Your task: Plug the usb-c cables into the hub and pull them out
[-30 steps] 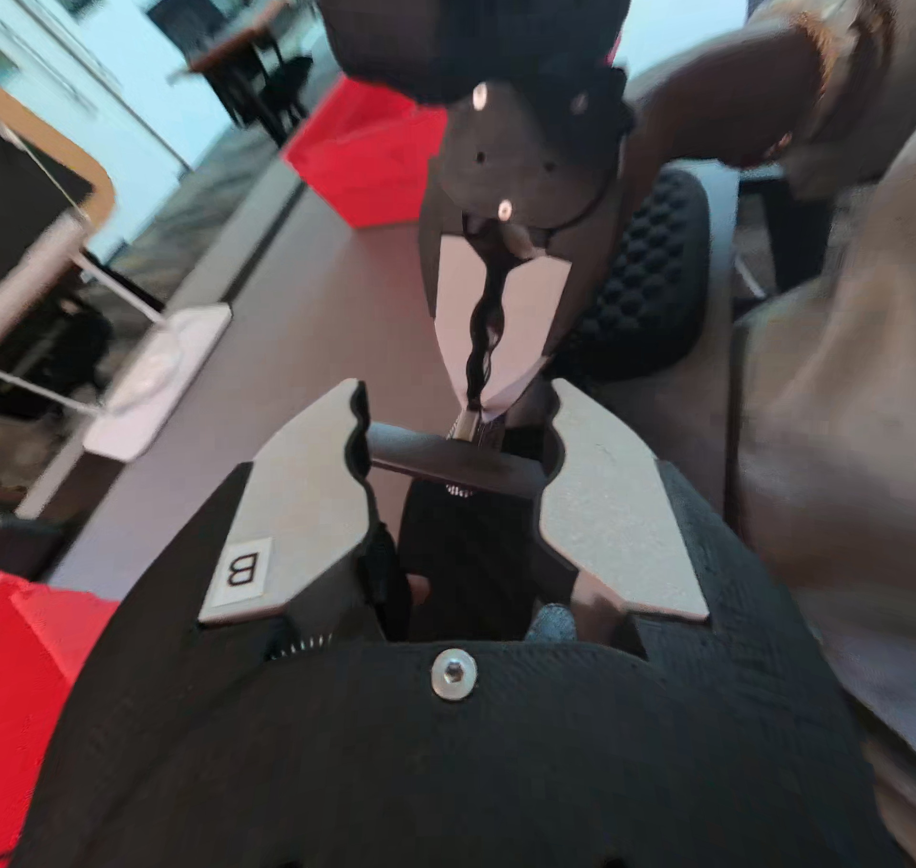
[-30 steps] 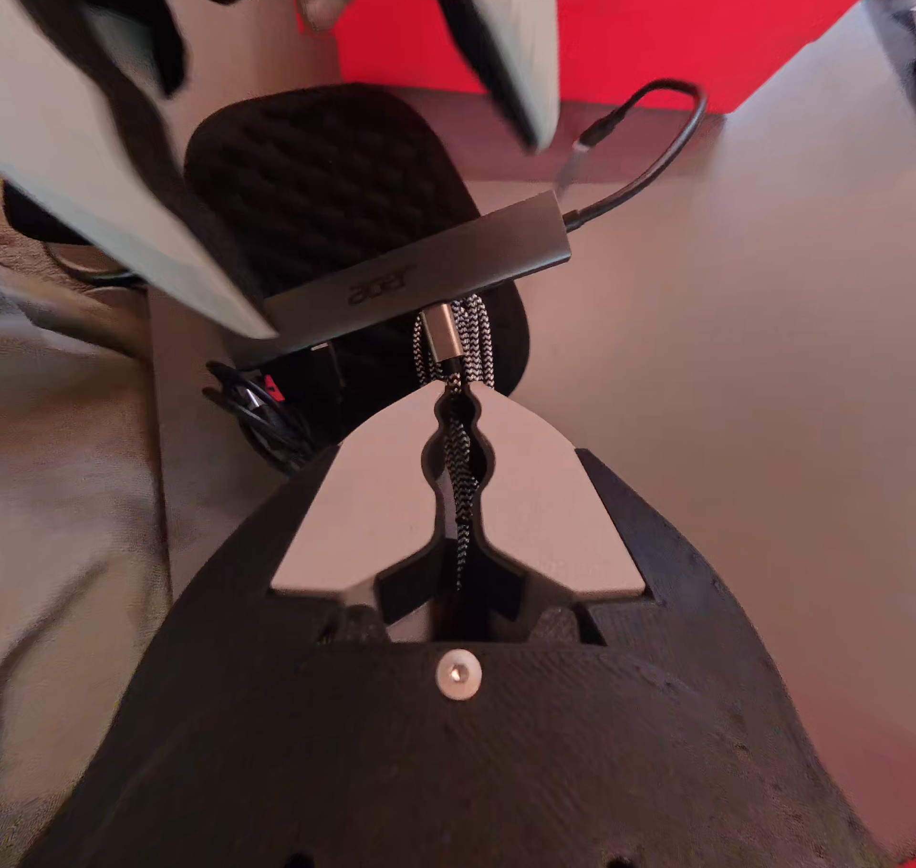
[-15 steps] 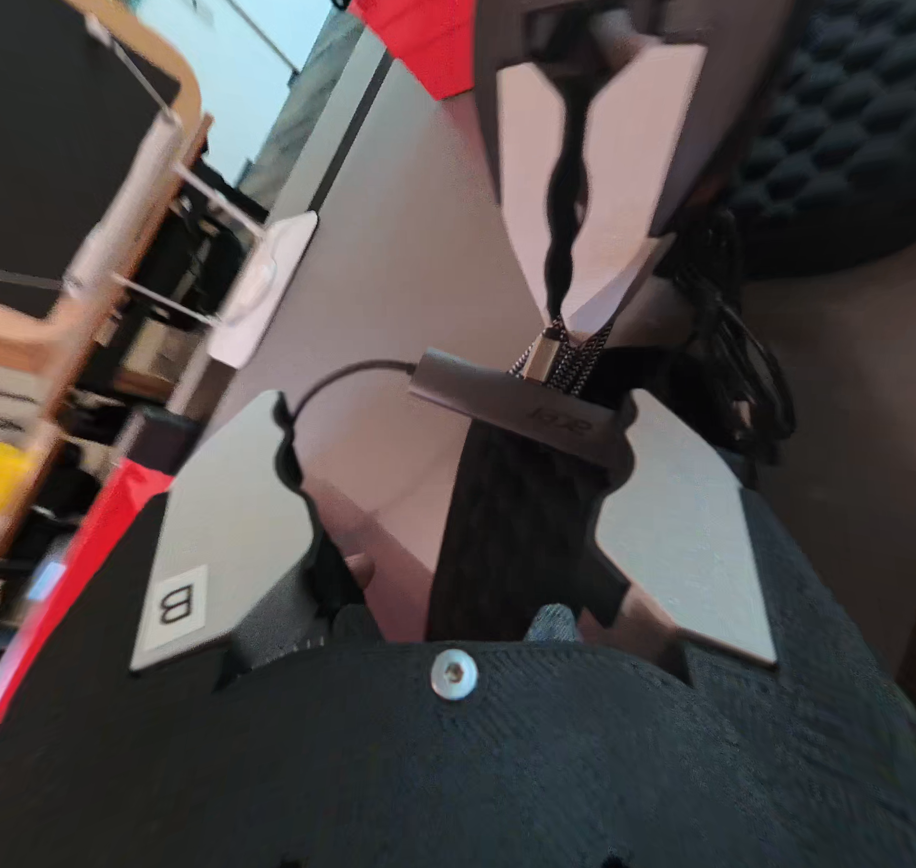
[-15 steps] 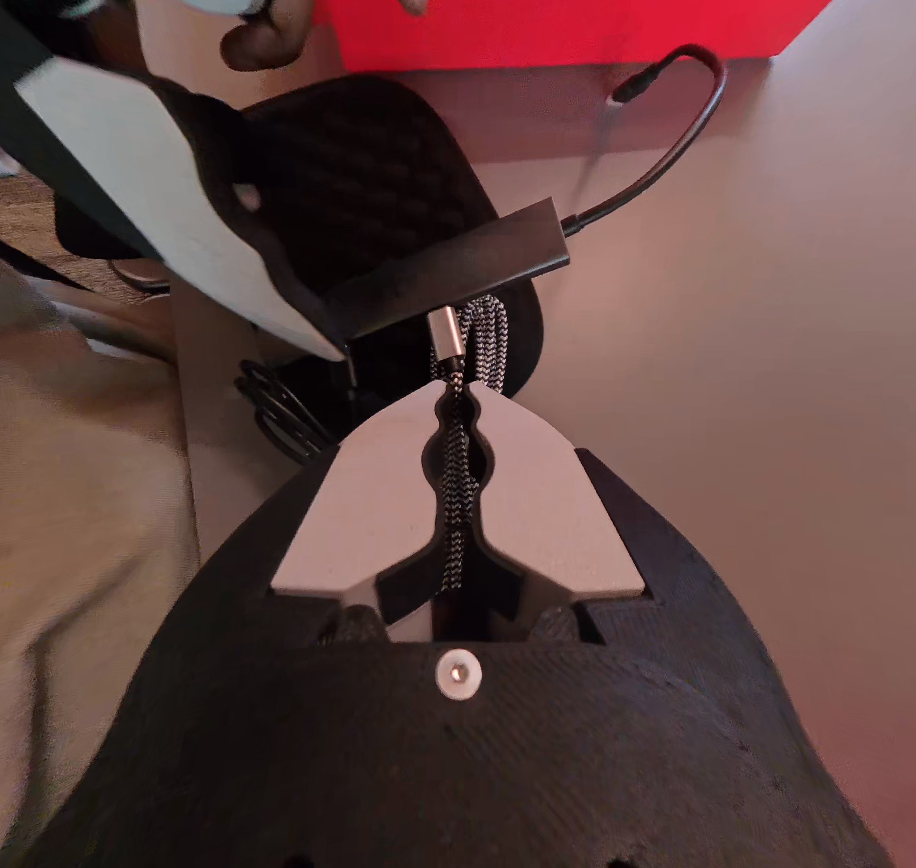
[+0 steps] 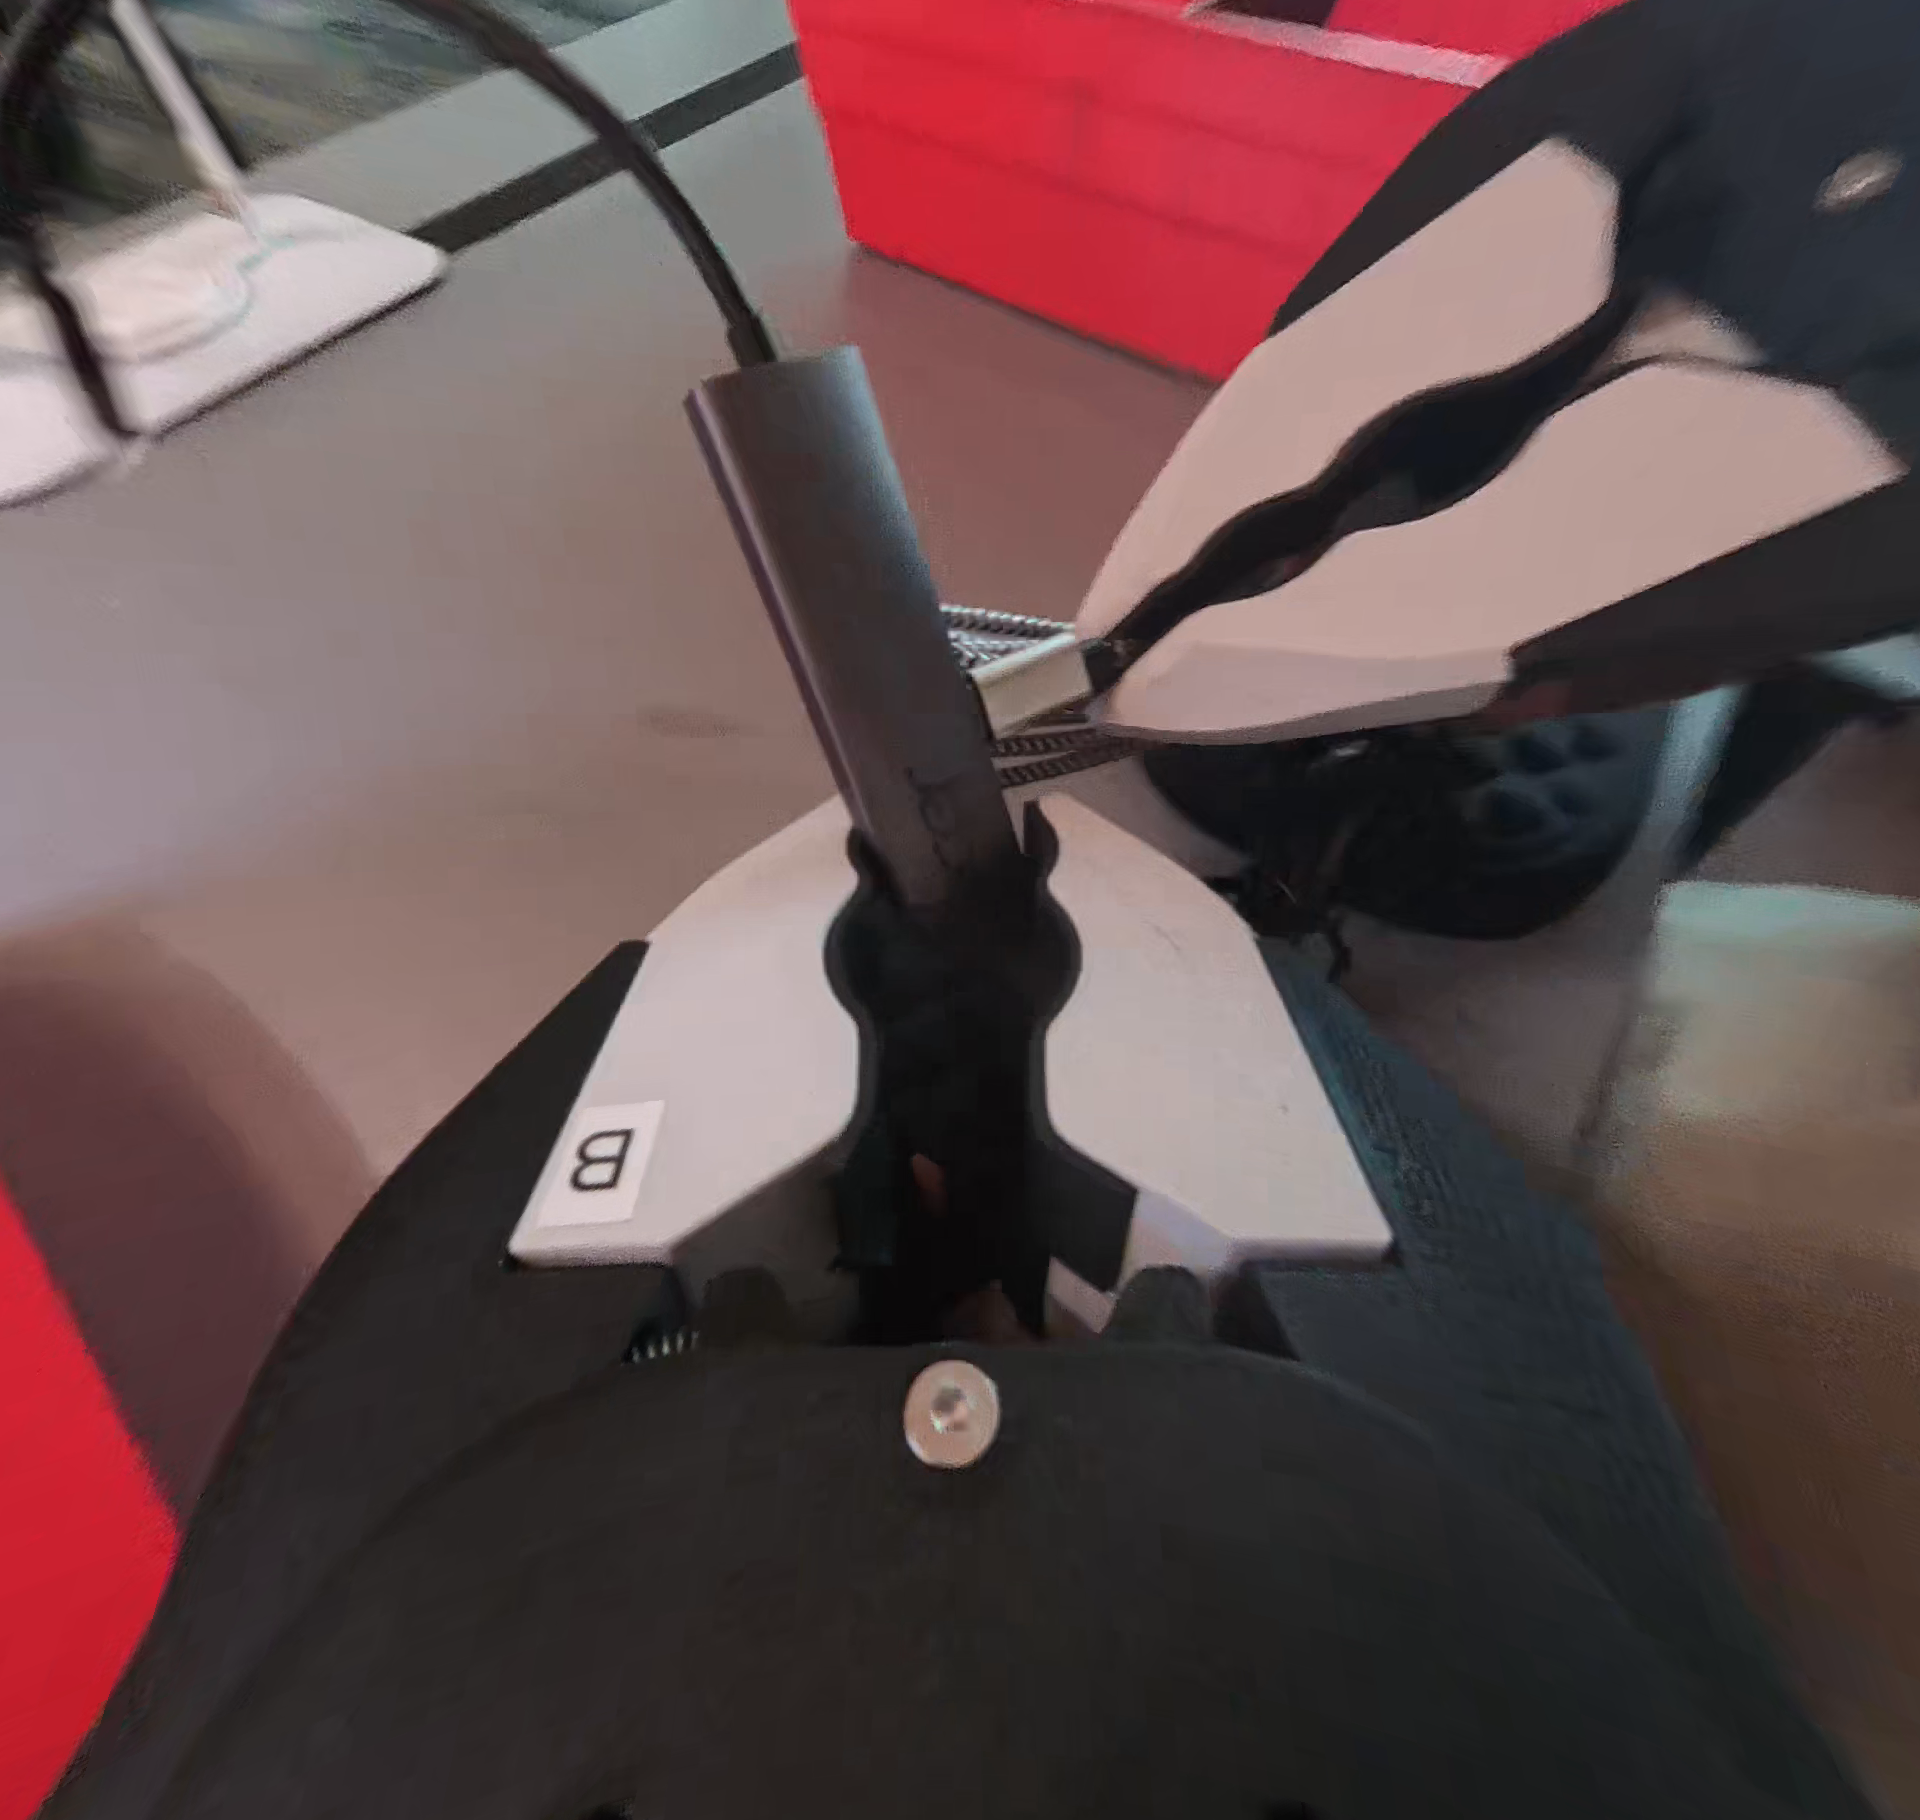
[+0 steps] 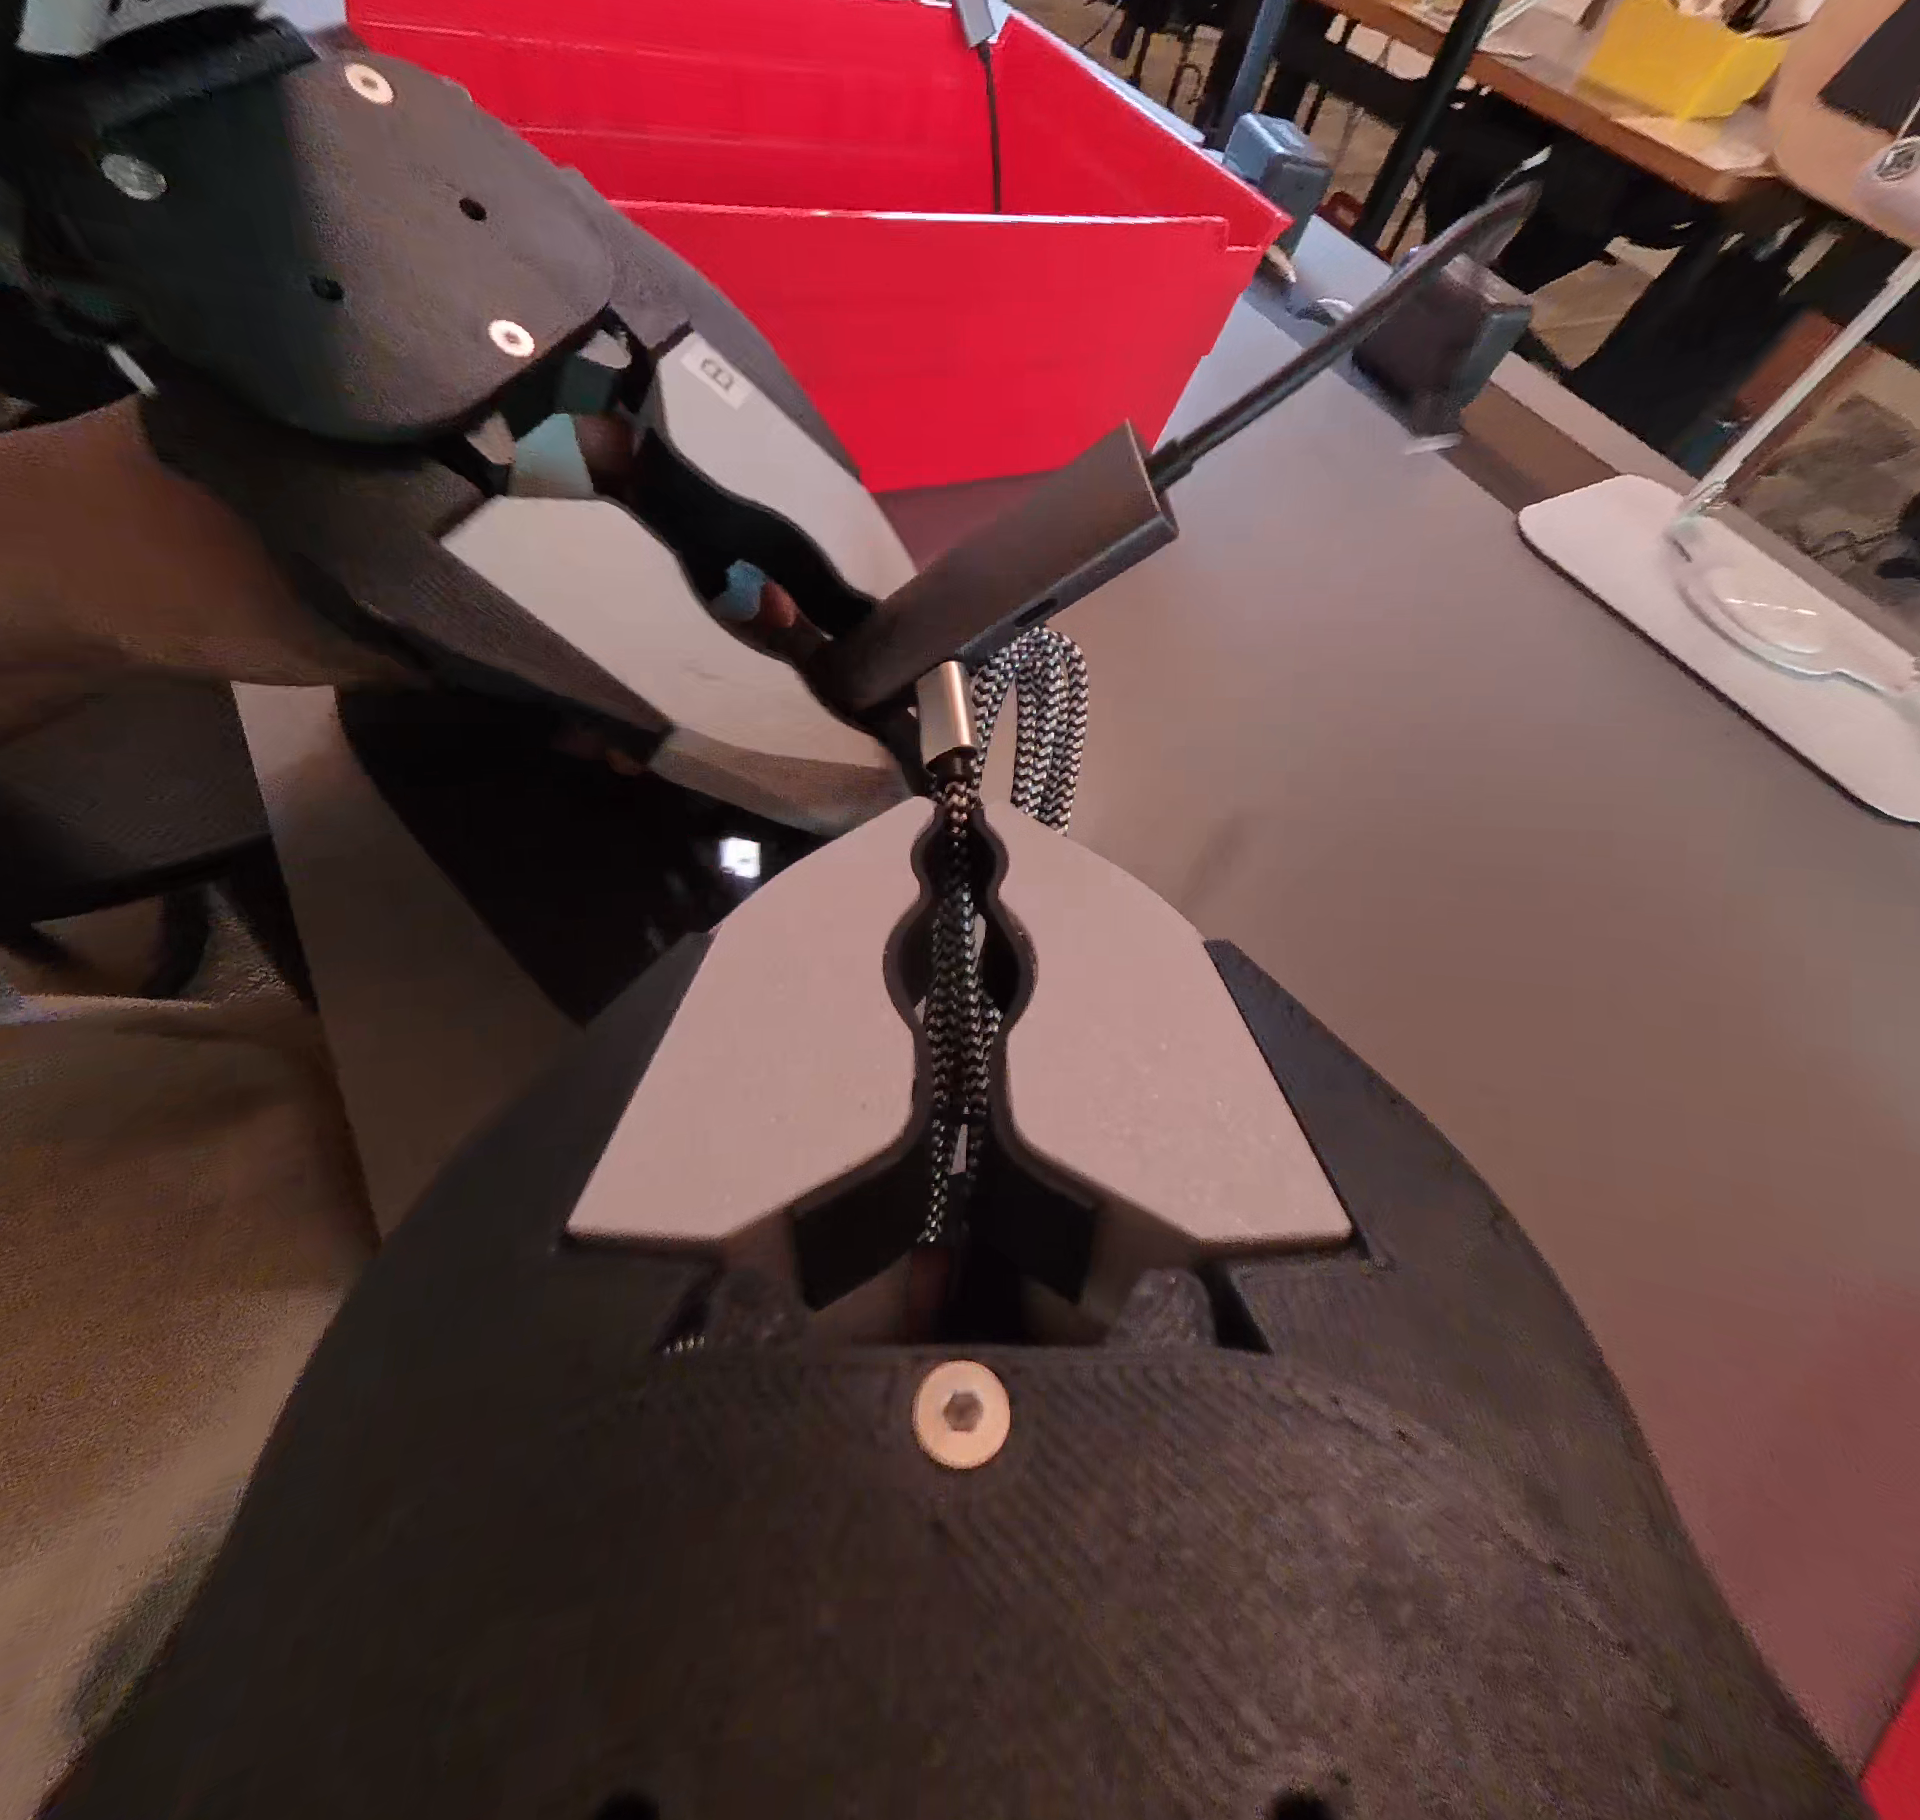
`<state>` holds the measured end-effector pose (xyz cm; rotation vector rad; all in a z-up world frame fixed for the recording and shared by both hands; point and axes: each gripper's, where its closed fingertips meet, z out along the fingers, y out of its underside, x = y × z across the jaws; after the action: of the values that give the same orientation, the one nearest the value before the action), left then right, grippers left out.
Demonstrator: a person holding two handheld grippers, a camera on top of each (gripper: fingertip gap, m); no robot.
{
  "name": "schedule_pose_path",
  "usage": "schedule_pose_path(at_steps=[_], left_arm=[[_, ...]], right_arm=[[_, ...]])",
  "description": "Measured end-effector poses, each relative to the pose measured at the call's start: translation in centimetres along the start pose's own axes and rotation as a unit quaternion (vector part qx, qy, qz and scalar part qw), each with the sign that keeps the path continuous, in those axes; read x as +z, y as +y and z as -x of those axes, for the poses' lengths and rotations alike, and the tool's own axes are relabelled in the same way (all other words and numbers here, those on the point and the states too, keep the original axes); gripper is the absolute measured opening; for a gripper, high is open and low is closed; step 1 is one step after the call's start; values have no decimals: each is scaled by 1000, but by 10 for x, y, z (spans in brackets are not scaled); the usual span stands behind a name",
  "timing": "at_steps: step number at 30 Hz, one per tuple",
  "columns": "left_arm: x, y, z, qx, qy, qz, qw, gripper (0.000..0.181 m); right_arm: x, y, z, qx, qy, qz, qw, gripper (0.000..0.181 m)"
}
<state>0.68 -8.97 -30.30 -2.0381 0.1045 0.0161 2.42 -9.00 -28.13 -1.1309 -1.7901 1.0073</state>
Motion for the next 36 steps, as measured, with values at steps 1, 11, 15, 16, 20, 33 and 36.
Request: schedule_pose_path(at_steps=[1, 11, 15, 16, 20, 33, 36], left_arm=[[2, 2, 6, 35, -32, 16, 999, 21], [10, 16, 13, -2, -18, 58, 998, 17], [10, 16, 13, -4, -12, 52, 999, 17], [10, 14, 13, -5, -8, 46, 999, 17], [14, 16, 13, 3, -7, 49, 999, 17], [38, 40, 30, -18, -34, 128, 991, 21], [37, 39, 26, -14, -11, 118, 993, 20]], right_arm=[[1, 1, 2, -2, 6, 1, 1000, 3], [7, -9, -6, -281, 225, -5, 933, 21], [24, 14, -9, -219, 174, 76, 957, 23], [26, 23, -12, -203, 166, 100, 960, 32], [31, 15, -14, -192, 157, 82, 965, 10], [46, 47, -25, -197, 191, 193, 942, 9], [40, 47, -23, -212, 195, 187, 939, 8]])
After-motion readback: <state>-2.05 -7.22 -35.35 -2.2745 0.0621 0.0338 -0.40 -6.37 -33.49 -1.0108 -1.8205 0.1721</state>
